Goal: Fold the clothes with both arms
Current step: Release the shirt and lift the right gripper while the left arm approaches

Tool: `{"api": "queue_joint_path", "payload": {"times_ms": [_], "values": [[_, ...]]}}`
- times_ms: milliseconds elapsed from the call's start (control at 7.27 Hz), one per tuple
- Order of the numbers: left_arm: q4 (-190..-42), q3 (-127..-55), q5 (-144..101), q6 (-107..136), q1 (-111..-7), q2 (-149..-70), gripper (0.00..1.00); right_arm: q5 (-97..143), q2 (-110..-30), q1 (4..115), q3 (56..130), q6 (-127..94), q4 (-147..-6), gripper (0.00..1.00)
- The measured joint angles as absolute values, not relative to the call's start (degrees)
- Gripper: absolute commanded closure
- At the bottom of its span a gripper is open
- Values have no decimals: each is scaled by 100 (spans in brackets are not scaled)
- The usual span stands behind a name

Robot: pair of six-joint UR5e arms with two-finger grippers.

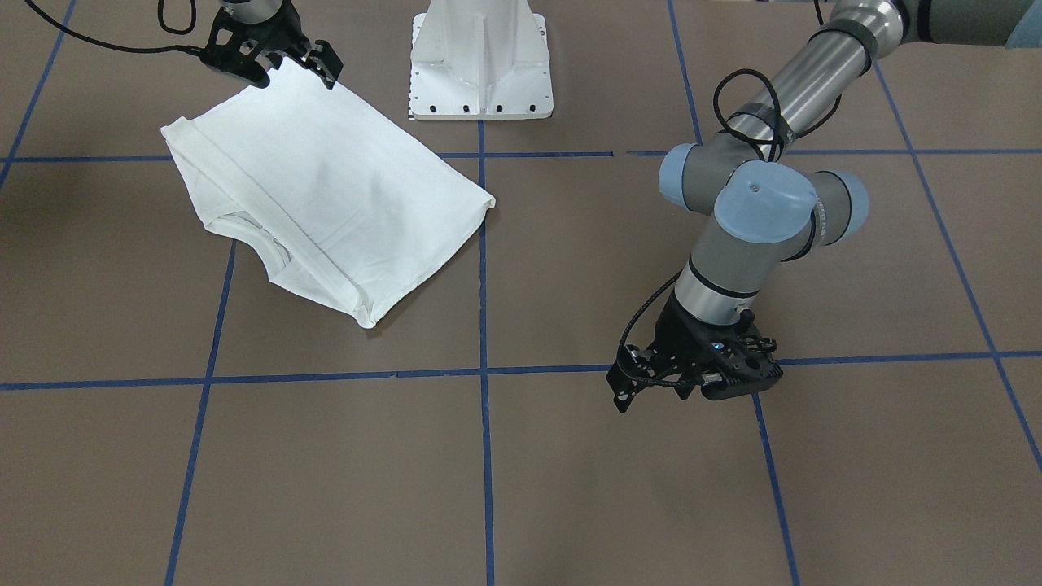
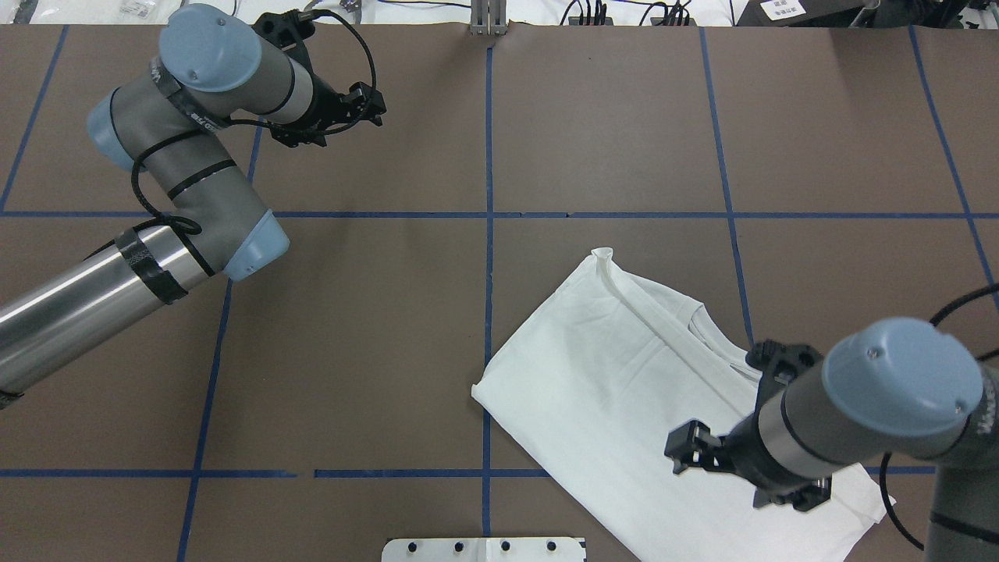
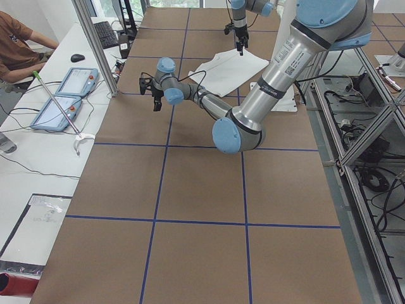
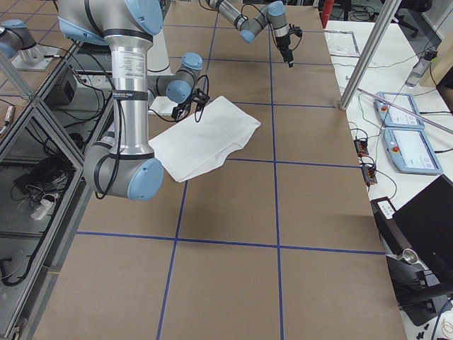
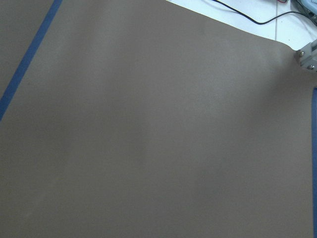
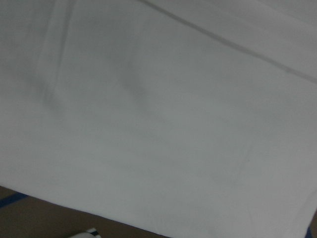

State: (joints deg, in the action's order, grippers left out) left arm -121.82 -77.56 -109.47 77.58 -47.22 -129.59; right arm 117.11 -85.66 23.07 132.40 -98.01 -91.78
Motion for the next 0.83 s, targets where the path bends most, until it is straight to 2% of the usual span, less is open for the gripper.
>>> {"api": "queue_joint_path", "payload": {"times_ms": [138, 413, 825], "values": [[-12029, -8086, -11112, 8023, -4546, -12905, 0, 11732, -8215, 3005, 13078, -9350, -9172, 0], [-11629, -8923, -11199, 9084, -3920, -12643, 0, 11880, -7993, 3998, 12960, -8510, -9179, 0], [-11498, -9378, -10934, 10386, -2915, -12554, 1, 11987, -7917, 4370, 12867, -8106, -9163, 0]]}}
